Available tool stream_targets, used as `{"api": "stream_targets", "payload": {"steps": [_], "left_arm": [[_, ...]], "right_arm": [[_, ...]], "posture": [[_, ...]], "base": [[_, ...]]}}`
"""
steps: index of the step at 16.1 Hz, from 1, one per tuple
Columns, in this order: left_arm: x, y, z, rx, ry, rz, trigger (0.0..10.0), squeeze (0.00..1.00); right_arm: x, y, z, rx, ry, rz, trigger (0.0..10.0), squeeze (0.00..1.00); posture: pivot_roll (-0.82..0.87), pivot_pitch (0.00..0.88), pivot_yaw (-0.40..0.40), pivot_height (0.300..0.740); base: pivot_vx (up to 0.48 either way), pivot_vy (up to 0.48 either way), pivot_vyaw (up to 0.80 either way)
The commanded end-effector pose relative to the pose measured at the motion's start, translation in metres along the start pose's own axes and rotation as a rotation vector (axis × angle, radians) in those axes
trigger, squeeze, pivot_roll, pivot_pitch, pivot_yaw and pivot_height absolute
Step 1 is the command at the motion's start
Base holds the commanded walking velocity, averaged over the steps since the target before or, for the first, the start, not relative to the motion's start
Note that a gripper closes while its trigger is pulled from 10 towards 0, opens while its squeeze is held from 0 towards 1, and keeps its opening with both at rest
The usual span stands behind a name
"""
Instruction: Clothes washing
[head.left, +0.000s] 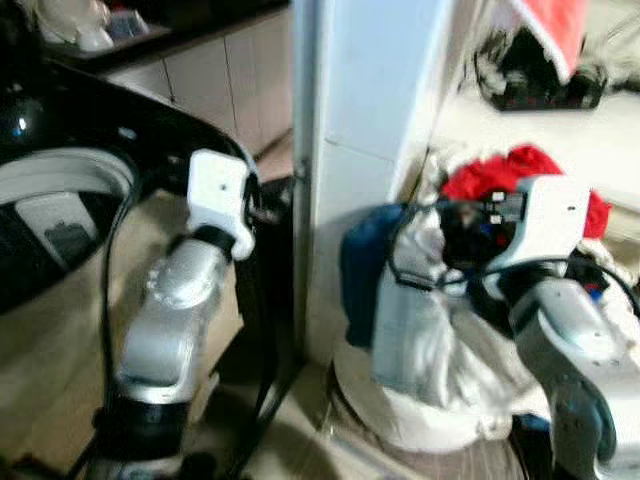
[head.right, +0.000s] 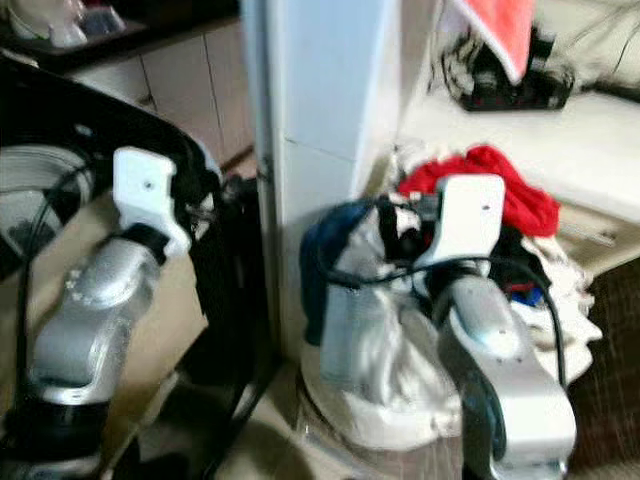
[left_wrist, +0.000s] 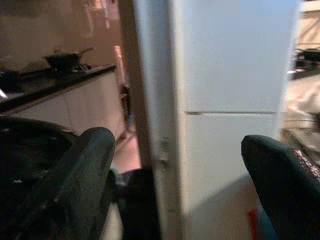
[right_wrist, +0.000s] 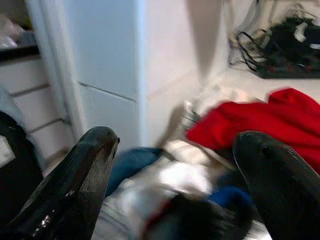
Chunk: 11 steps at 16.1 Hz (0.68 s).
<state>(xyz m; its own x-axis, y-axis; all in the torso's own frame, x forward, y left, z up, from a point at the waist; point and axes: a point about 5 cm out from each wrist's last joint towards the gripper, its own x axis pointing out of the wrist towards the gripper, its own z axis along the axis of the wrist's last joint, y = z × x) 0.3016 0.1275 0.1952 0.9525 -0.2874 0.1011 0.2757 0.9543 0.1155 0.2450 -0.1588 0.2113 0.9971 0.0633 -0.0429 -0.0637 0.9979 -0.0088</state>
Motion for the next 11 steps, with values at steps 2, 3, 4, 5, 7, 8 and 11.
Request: {"api": "stream_targets", "payload": {"steps": [2, 3, 4, 5, 7, 8, 11], "left_arm": [[0.002, 0.007, 0.002, 0.017, 0.015, 0.041, 10.0, 0.0], [0.002, 0.007, 0.002, 0.019, 0.022, 0.033, 10.0, 0.0], [0.001, 0.007, 0.0, 0.033, 0.028, 0.021, 10.0, 0.0], [-0.003, 0.006, 0.0, 0.044, 0.014, -0.041, 10.0, 0.0], [-0.01, 0.005, 0.004, 0.031, -0.016, -0.179, 10.0, 0.0], [-0.013, 0.006, 0.006, 0.029, -0.024, -0.248, 10.0, 0.0], [-0.024, 0.005, 0.012, 0.056, -0.011, -0.451, 10.0, 0.0]], "right_arm": [[0.004, 0.0, 0.006, -0.03, -0.014, 0.036, 10.0, 0.0], [0.005, -0.001, 0.007, -0.043, -0.011, 0.047, 10.0, 0.0], [0.007, -0.002, 0.007, -0.06, 0.0, 0.063, 10.0, 0.0], [0.009, -0.002, 0.008, -0.09, 0.009, 0.107, 10.0, 0.0], [0.006, -0.008, 0.004, -0.13, 0.083, 0.119, 10.0, 1.0], [0.003, -0.011, -0.001, -0.168, 0.163, 0.124, 10.0, 1.0], [-0.008, -0.01, -0.002, -0.2, 0.276, 0.178, 10.0, 1.0]], "posture": [[-0.11, 0.0, -0.011, 0.74], [-0.11, 0.0, -0.013, 0.74], [-0.11, 0.0, -0.016, 0.74], [-0.11, 0.0, -0.016, 0.74], [-0.11, 0.001, -0.025, 0.74], [-0.1, 0.002, -0.03, 0.74], [-0.11, 0.003, -0.022, 0.74]], "base": [[0.0, 0.0, 0.0], [0.0, 0.0, 0.0], [0.0, 0.0, 0.0], [0.0, 0.0, 0.0], [0.0, 0.0, 0.0], [0.0, 0.0, 0.0], [0.0, 0.0, 0.0]]}}
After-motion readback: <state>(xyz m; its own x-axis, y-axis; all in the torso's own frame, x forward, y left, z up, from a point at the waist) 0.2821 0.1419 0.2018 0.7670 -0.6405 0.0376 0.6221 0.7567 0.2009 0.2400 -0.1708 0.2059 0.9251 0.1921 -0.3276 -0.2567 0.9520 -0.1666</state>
